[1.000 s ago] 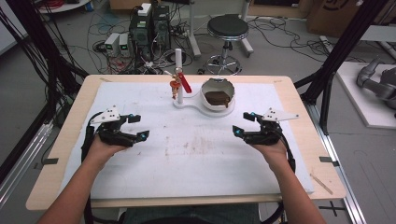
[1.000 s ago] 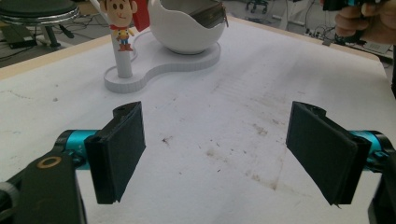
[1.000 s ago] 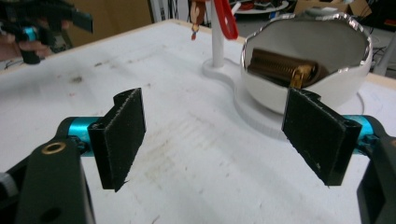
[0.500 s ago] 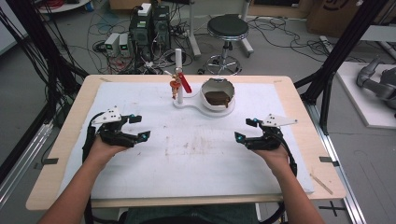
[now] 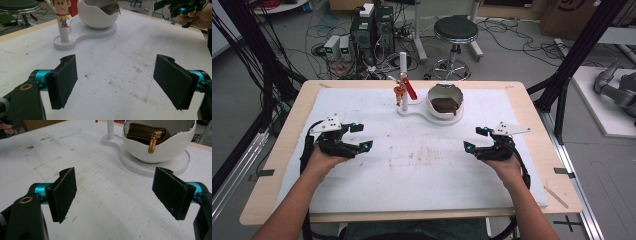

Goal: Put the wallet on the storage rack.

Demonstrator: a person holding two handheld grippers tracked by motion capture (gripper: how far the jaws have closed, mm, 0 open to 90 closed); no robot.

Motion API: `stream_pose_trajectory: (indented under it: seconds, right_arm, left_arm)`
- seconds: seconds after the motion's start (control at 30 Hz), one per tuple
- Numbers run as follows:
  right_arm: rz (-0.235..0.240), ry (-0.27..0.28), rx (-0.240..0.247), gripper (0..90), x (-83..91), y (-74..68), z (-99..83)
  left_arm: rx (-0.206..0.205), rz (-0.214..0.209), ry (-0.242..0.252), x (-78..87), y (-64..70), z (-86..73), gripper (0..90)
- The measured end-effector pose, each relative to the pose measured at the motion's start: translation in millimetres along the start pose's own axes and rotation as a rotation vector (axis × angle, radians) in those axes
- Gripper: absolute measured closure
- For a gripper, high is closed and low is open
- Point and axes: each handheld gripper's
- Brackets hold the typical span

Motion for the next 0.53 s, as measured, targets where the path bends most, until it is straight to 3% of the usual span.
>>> stream_pose_trajectory:
  seconds: [0.53]
  right_arm:
    - [-0.006, 0.011, -0.004, 20.0, 2.0, 1.1, 0.1]
  left_arm:
    - [0.002, -0.001, -0.002, -0.6, 0.2, -0.1, 19.4]
Point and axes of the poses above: each handheld gripper's, and its own axes: x roughly backward along the jaws, z roughly out of its top, y roughly to its right, and after that the axes turned 10 degrees about z, right-handed
